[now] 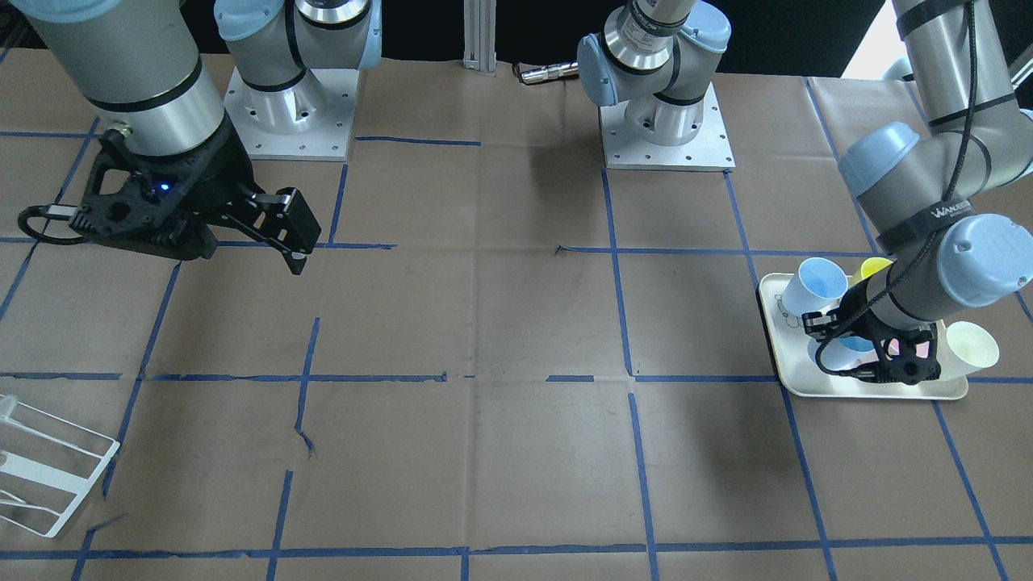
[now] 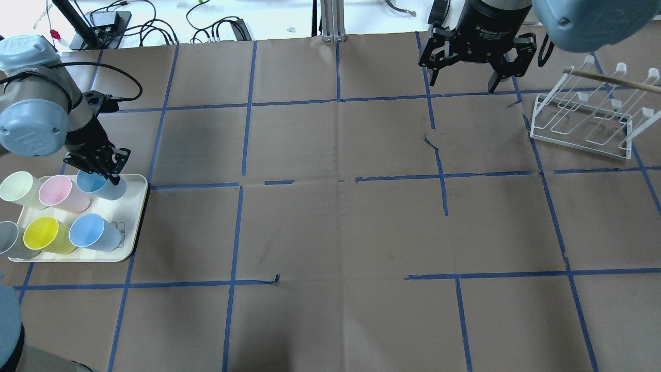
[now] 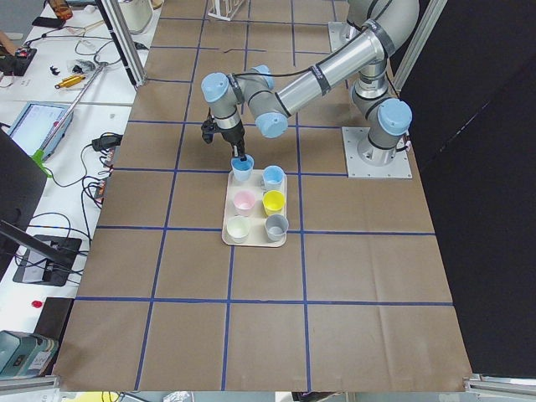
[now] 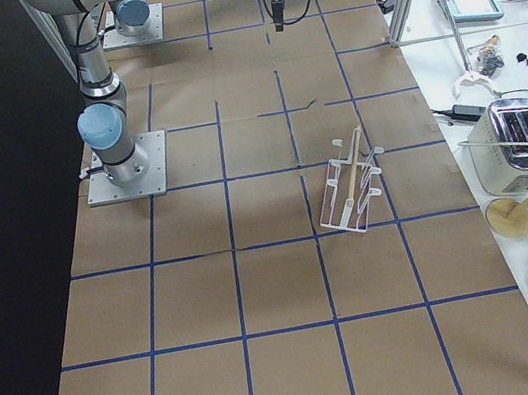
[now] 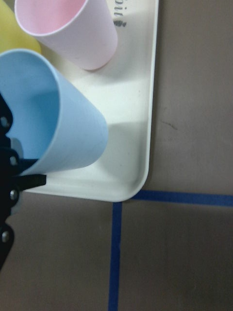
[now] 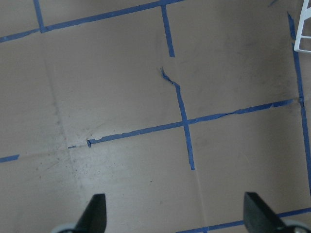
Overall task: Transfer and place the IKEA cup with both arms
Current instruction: 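Lower the light blue cup upright onto the white tray and open the left gripper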
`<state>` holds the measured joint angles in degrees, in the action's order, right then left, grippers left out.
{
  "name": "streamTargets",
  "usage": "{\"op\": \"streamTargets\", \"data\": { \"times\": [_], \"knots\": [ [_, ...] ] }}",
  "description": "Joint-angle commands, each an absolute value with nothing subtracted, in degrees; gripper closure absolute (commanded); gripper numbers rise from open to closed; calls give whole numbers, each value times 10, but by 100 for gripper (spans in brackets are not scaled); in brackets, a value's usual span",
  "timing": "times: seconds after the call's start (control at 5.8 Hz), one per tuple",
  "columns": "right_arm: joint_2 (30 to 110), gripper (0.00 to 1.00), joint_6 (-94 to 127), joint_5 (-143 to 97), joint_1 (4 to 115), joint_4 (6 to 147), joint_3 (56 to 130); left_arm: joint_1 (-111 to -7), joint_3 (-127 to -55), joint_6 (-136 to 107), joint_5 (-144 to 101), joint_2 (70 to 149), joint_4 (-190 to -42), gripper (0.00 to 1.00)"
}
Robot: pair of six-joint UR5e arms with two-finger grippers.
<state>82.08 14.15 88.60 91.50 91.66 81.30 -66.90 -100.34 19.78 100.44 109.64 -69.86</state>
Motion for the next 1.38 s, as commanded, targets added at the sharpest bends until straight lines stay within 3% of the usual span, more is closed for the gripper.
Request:
{"op": "streamTargets", "data": {
  "times": [0.0, 0.69, 1.03, 1.21],
  "knots": [
    [841, 0, 141, 876, 882, 897, 813, -657, -1005, 200, 1006, 1112, -693, 98],
    [858, 0, 148, 885, 889, 885, 815, -659, -1004, 205, 992, 1122, -693, 94],
    [858, 0, 142, 896, 900, 885, 815, -663, -1004, 206, 991, 1122, -693, 6],
    [855, 0, 141, 912, 908, 886, 815, -663, -1003, 206, 989, 1115, -700, 2]
  ]
}}
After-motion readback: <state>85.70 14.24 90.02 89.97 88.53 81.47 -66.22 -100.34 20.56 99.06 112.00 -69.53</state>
